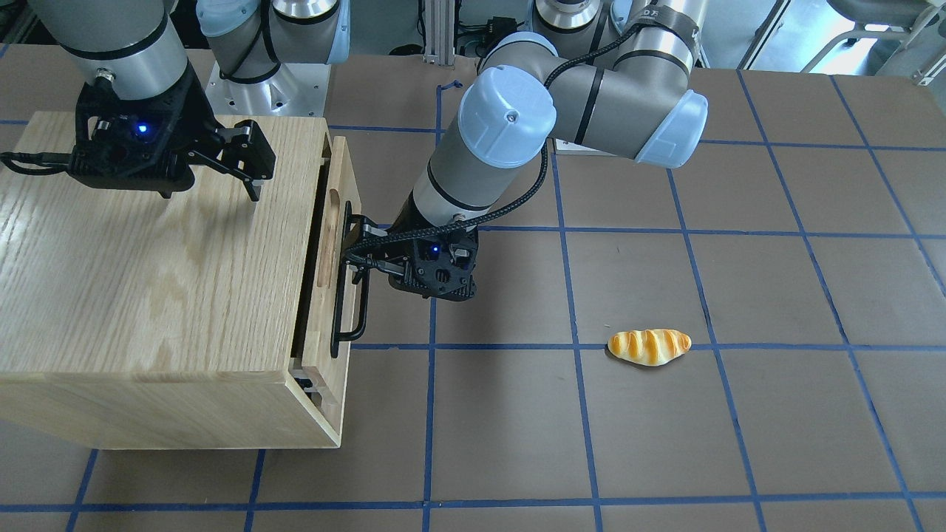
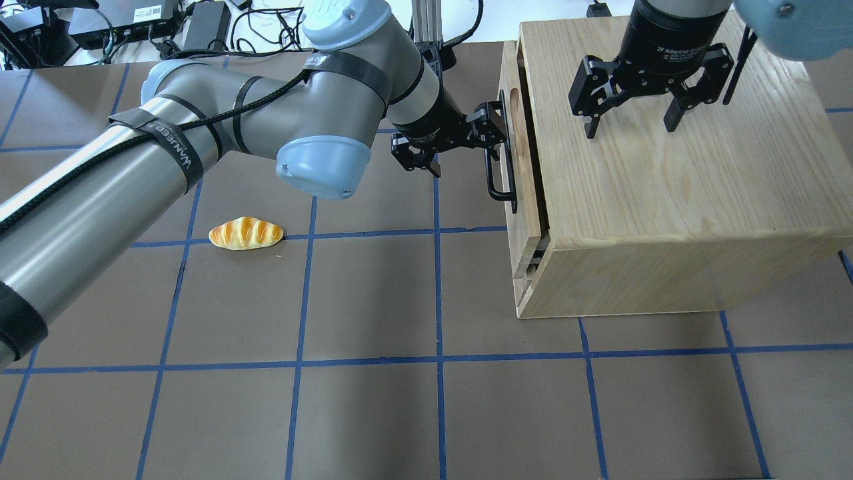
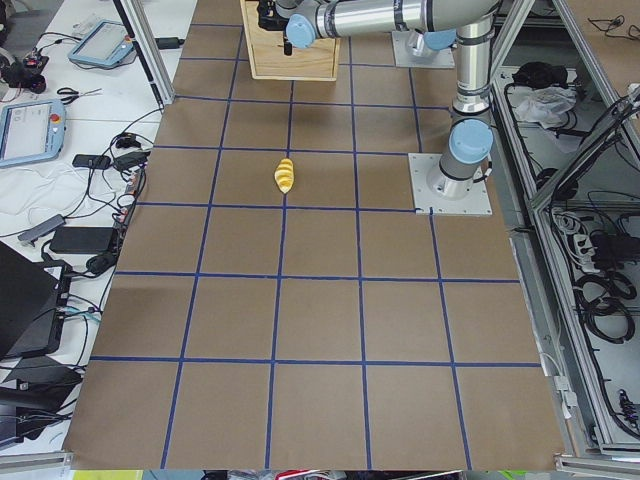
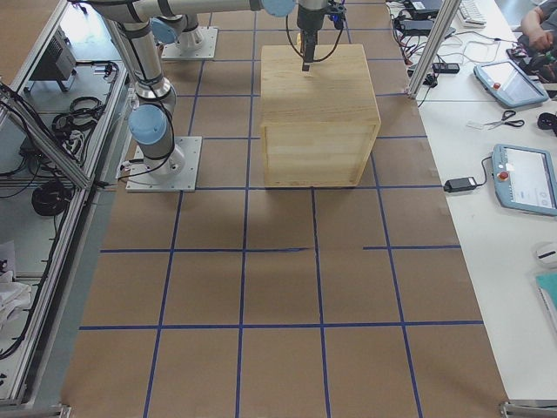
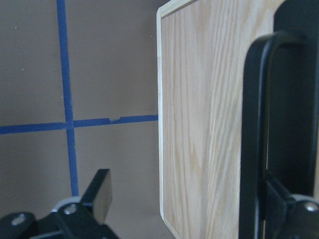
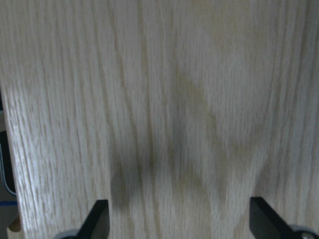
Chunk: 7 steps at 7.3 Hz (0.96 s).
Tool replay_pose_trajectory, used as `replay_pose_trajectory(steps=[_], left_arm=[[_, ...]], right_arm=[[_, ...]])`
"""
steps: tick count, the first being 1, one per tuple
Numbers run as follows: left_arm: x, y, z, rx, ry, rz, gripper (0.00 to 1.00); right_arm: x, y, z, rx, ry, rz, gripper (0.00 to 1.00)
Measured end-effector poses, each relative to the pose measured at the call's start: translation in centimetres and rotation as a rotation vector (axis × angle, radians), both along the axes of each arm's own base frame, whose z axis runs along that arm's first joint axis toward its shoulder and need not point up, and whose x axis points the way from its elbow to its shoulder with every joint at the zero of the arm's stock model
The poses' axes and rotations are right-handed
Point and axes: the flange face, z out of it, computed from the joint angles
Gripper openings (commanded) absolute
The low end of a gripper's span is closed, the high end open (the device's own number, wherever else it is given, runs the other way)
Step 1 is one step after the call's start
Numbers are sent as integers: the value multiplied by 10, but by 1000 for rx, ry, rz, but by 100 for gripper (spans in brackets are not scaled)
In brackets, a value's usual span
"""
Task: Open upper drawer
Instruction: 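Pull the drawer handle with the left gripper away from the cabinet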
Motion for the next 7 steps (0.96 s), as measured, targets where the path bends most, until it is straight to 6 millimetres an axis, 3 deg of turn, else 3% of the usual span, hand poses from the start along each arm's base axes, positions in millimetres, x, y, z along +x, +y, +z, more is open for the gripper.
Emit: replay_pose_trajectory(steps=[3, 7], left_arm=[[9, -1, 6, -22, -22, -22, 100], [44, -13, 11, -11, -42, -27, 100]], right_arm=[[0, 0, 0, 0, 0, 1, 100], [0, 0, 0, 0, 0, 0, 100]])
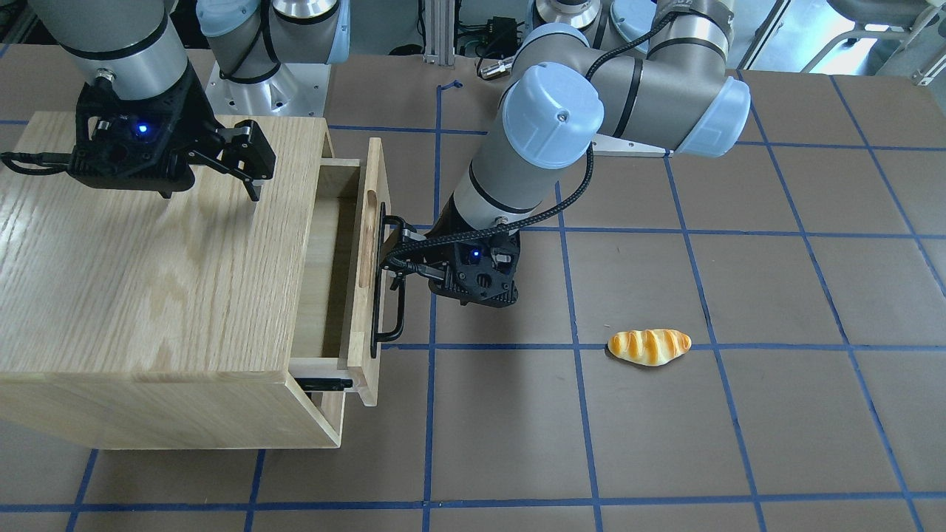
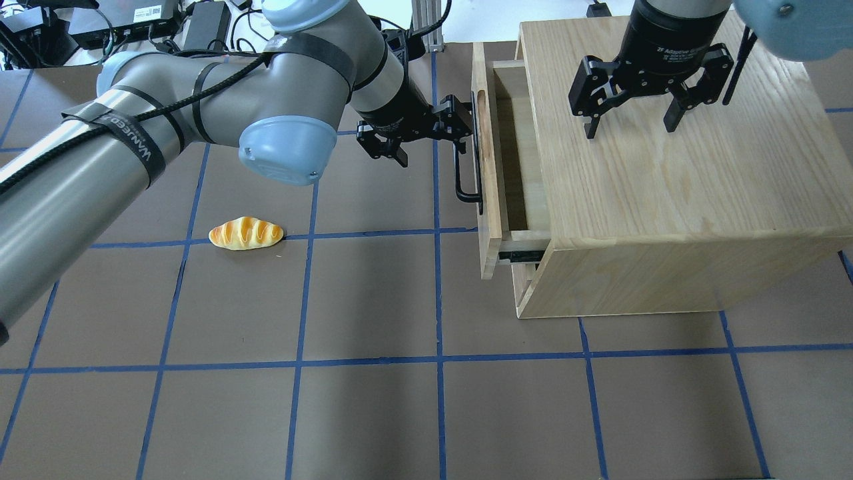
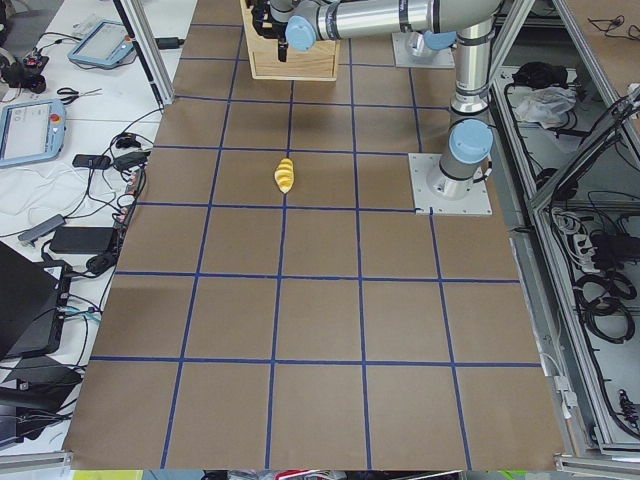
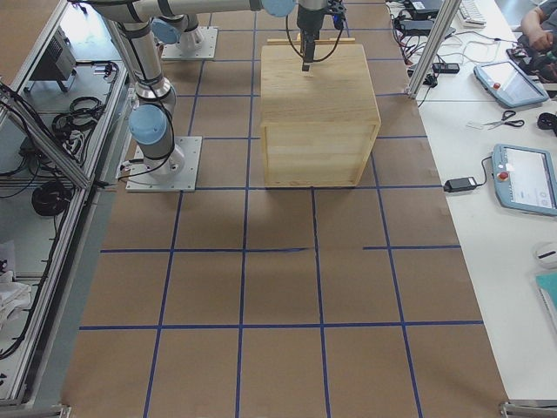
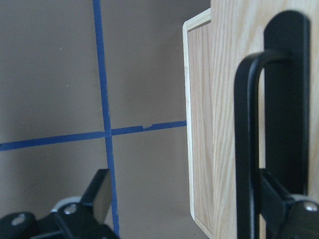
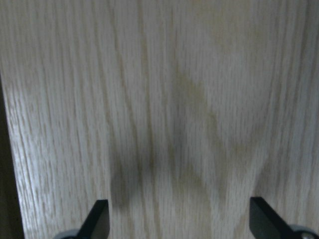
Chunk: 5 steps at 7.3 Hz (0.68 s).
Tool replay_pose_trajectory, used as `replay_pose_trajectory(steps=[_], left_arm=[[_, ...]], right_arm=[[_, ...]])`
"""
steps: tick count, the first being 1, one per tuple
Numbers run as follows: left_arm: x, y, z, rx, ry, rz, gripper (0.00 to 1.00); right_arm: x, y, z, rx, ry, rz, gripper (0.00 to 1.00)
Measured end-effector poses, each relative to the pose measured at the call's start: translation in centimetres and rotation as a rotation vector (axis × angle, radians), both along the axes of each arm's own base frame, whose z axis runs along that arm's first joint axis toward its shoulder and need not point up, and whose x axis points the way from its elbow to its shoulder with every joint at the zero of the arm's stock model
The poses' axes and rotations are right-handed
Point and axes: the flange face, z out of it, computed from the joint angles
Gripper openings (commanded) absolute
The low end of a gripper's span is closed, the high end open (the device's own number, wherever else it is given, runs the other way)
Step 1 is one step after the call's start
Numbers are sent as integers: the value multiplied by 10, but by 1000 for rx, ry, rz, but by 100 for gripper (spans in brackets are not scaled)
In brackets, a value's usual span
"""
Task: Open upper drawer
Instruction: 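Pull the drawer handle with the left gripper away from the cabinet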
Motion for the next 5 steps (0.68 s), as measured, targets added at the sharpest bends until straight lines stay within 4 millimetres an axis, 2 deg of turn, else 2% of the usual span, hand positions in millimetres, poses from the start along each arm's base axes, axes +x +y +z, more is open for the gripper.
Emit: replay_pose_trajectory(steps=[5], left_arm=[[46, -6, 9, 27, -17, 11, 100]], right_arm=[[0, 0, 0, 0, 0, 0, 100]])
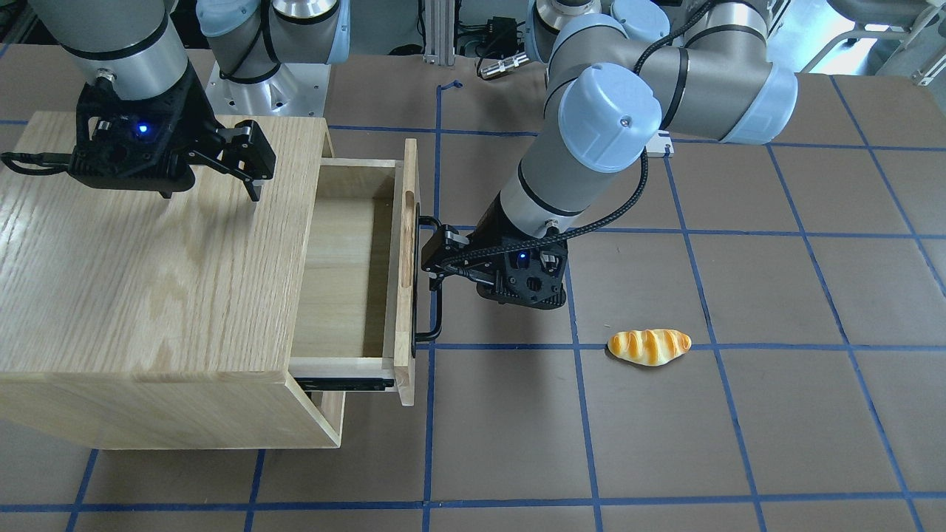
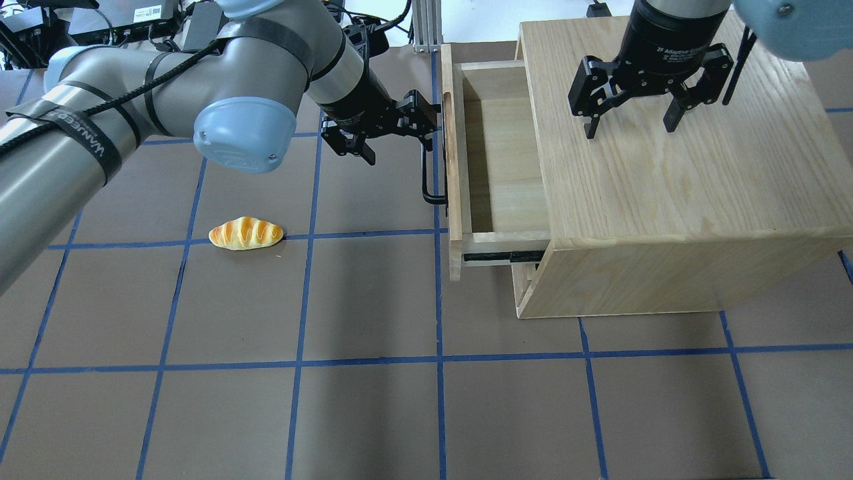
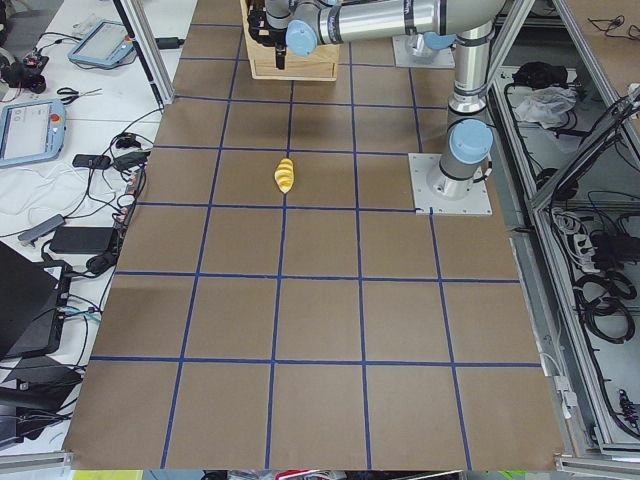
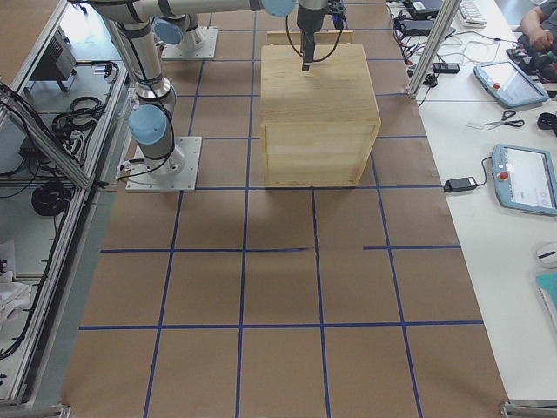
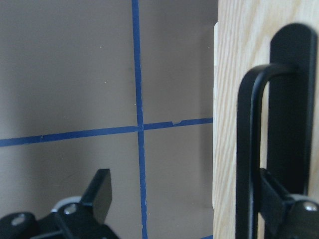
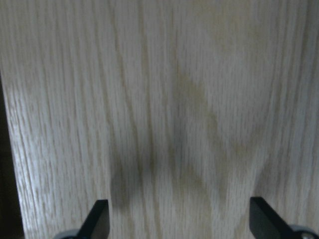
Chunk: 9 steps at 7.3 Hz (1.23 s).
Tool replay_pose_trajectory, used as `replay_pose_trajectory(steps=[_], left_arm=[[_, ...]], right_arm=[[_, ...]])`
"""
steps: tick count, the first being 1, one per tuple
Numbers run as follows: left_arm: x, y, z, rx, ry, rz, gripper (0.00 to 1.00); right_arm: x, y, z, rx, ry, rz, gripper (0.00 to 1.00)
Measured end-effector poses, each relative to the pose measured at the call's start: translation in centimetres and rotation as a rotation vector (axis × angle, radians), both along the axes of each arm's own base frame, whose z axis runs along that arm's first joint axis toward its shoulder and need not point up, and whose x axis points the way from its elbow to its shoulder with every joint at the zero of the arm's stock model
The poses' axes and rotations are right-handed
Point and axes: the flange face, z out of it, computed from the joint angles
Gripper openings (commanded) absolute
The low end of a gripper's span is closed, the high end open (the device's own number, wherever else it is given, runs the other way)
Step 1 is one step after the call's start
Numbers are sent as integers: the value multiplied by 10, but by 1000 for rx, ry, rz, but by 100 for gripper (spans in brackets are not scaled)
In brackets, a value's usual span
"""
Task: Open upper drawer
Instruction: 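Pull the drawer handle with the left gripper away from the cabinet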
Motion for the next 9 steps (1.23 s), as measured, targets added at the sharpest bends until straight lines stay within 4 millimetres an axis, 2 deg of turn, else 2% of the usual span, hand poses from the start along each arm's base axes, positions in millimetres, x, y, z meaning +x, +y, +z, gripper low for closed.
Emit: replay_pose_trajectory(steps=[5, 9], left_arm=[[34, -5, -5, 24, -23, 15, 100], [66, -8, 0, 35, -39, 43, 100]], right_arm=[[0, 0, 0, 0, 0, 0, 100], [0, 0, 0, 0, 0, 1, 100]])
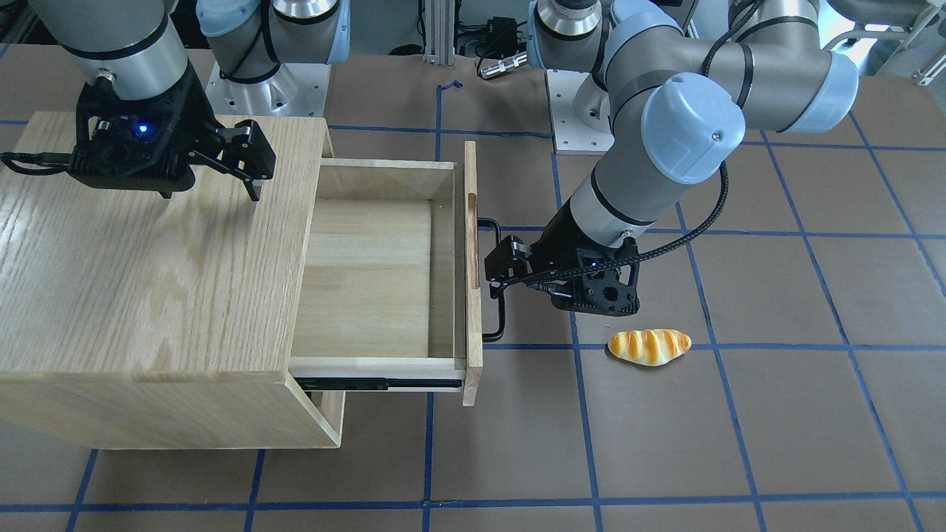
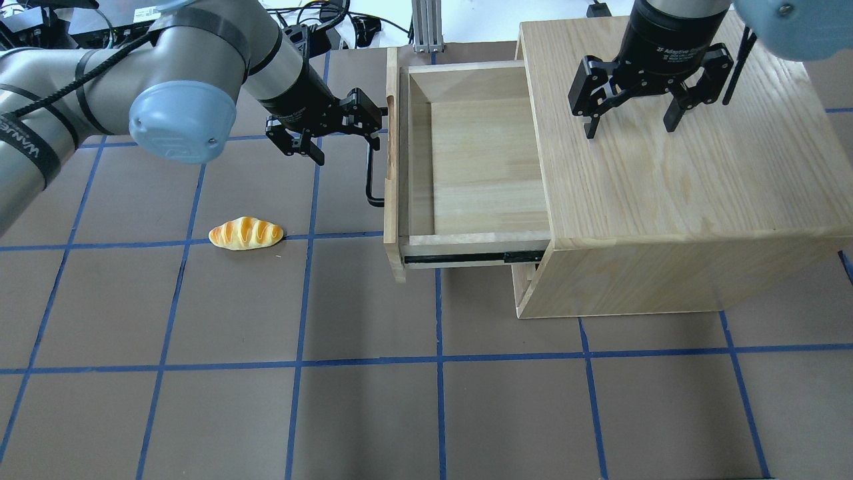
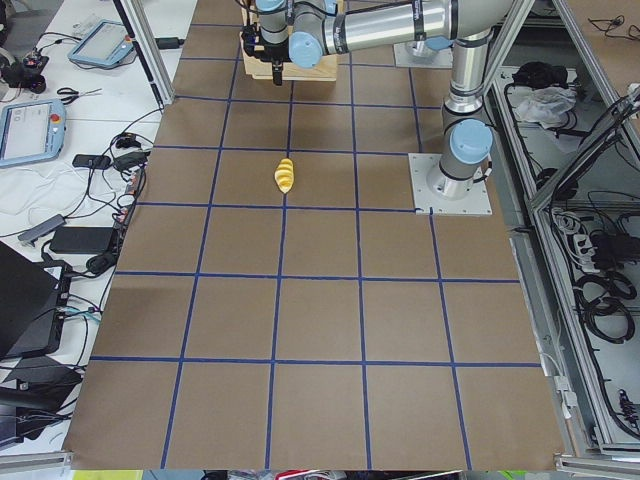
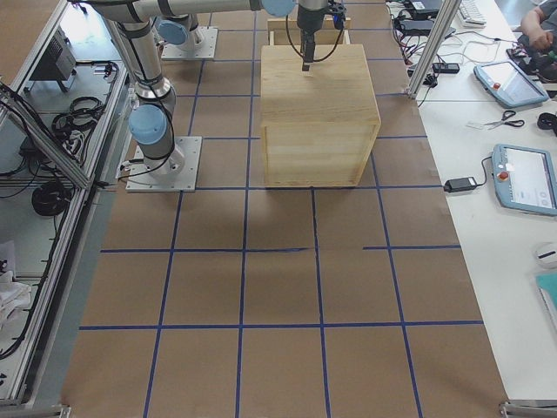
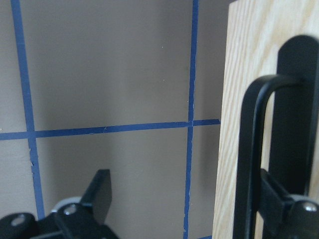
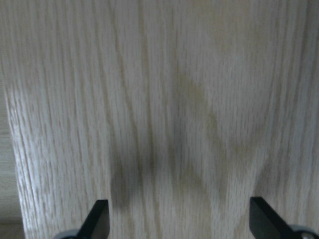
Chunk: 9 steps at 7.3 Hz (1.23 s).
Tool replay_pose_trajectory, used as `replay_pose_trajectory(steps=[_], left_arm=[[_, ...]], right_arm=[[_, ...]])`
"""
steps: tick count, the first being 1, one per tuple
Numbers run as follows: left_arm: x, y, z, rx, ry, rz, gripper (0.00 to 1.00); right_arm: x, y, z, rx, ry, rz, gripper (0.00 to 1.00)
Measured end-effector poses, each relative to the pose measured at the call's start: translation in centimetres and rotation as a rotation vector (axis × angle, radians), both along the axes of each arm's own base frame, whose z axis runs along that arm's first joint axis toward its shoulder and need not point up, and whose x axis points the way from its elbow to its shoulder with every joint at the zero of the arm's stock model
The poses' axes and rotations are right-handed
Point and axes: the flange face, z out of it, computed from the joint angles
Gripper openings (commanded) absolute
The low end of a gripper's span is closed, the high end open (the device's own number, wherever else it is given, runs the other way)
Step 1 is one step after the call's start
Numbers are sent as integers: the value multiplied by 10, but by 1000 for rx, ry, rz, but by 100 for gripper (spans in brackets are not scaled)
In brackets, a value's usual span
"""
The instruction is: Open upper drawer
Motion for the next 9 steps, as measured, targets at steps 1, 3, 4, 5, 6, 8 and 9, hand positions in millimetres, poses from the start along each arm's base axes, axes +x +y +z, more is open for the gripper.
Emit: replay_pose_trajectory(steps=[1, 3, 4, 5, 6, 8, 9], left_arm=[[6, 1, 0, 9, -8, 0, 100], [23, 0, 2, 23, -28, 3, 100], [30, 1, 5, 25, -31, 8, 100], [34, 2, 8, 27, -32, 9, 100], [35, 4, 14, 30, -31, 9, 100], [38, 15, 42, 40, -31, 11, 100], [46, 23, 63, 51, -46, 14, 100]], right_arm=[[0, 0, 0, 0, 0, -1, 100], [0, 0, 0, 0, 0, -2, 100], [0, 0, 0, 0, 0, -1, 100], [0, 0, 0, 0, 0, 0, 100], [0, 0, 0, 0, 0, 0, 100], [0, 0, 0, 0, 0, 0, 100], [0, 0, 0, 0, 0, 0, 100]])
